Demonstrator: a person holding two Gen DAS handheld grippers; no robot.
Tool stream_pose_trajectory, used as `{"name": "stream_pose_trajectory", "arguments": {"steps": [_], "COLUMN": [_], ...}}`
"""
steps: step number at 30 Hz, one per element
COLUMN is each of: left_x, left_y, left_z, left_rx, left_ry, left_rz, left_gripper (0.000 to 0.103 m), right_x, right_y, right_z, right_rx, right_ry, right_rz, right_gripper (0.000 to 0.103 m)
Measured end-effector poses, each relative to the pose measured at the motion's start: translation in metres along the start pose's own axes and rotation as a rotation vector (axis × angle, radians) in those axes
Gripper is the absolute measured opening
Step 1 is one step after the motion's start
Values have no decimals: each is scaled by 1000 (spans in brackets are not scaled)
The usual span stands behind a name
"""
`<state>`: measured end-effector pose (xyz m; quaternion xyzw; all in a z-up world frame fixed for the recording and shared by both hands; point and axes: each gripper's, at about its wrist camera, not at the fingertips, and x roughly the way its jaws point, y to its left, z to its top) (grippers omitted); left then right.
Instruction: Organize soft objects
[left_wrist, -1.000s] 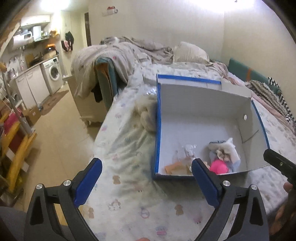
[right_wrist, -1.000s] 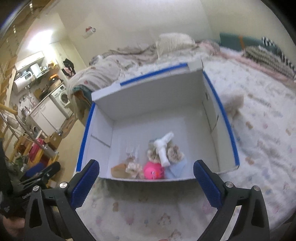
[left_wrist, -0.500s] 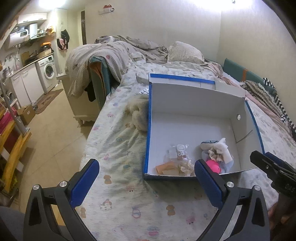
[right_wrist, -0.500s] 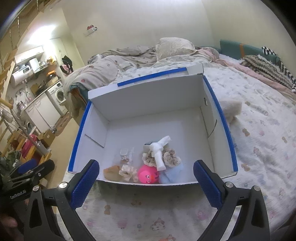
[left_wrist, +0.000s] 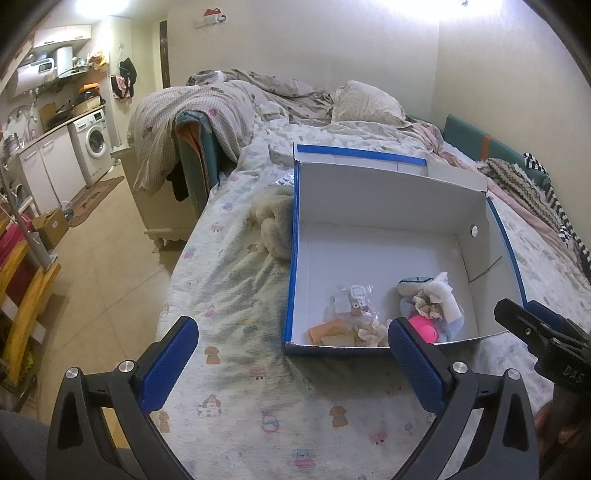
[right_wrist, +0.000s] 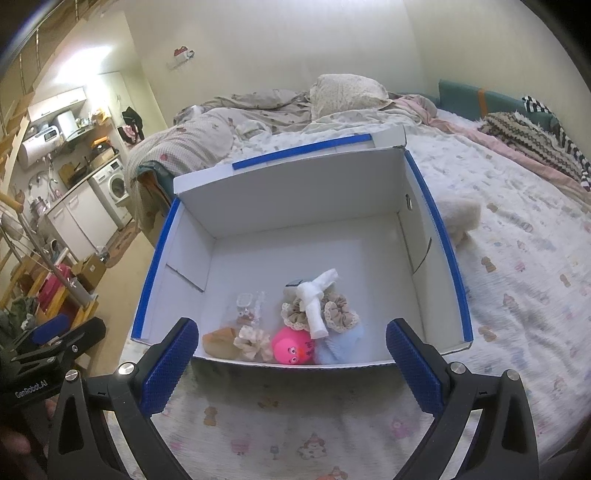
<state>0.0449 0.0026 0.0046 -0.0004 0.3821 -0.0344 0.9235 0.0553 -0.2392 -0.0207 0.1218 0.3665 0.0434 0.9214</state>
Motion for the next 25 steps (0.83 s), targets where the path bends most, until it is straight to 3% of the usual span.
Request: {"name": "stream_pose_trajectory", "arguments": {"steps": [25], "left_x": [5], "left_y": [-2], "left_z": [-5], "left_rx": [7], "left_ry": [6], "left_rz": [-3], "left_gripper": [103], "right_x": [-2], "right_y": [0], "right_z": [1], "right_rx": [0], "right_ry": [1], "right_rz": [-1], "right_gripper": [103]}}
